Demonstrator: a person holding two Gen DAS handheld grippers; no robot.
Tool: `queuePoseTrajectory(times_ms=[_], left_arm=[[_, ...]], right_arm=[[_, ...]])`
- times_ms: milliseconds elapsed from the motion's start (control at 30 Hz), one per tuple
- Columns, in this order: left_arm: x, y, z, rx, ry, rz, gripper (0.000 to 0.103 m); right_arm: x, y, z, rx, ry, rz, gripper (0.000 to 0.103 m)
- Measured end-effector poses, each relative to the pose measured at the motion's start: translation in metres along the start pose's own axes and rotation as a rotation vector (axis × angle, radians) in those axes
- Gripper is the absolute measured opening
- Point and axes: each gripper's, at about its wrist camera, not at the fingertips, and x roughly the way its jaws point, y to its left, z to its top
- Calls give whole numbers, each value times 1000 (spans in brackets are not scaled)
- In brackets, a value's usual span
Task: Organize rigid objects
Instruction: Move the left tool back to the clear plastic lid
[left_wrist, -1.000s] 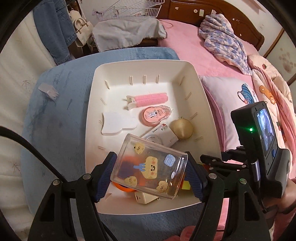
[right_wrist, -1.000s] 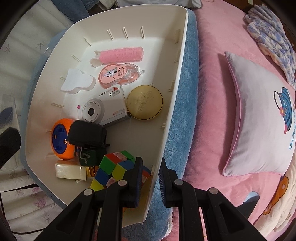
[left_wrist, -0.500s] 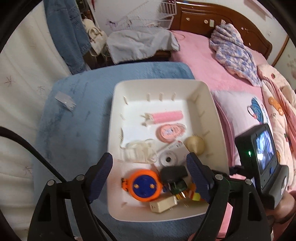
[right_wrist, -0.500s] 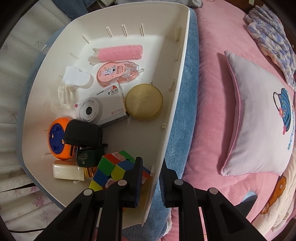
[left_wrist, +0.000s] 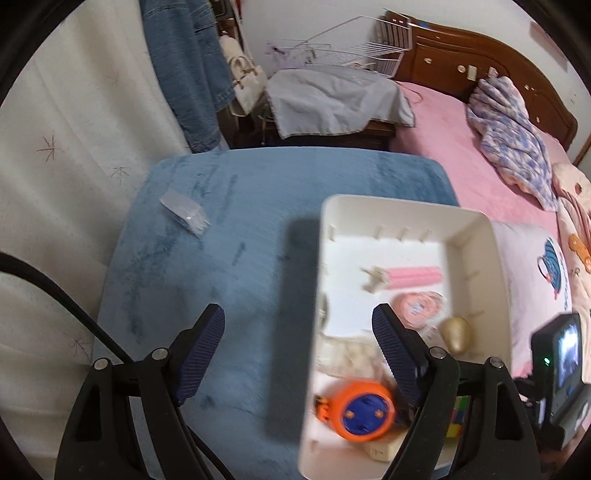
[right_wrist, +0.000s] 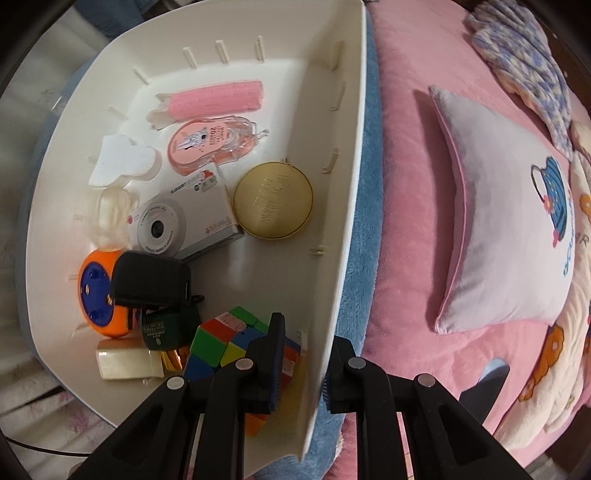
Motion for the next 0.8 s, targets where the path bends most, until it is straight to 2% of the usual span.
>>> queuePoseTrajectory(times_ms=[267, 433, 800], left_arm=[[38, 62, 40, -68, 6, 10, 84], [74, 105, 72, -164, 30, 3, 84], [159, 157, 106, -353, 78, 15, 84]], right_arm=[[3, -4, 5, 142, 33, -33, 18], [3, -7, 7, 225, 35, -46, 18], [5, -8, 16, 335, 27, -118, 20]])
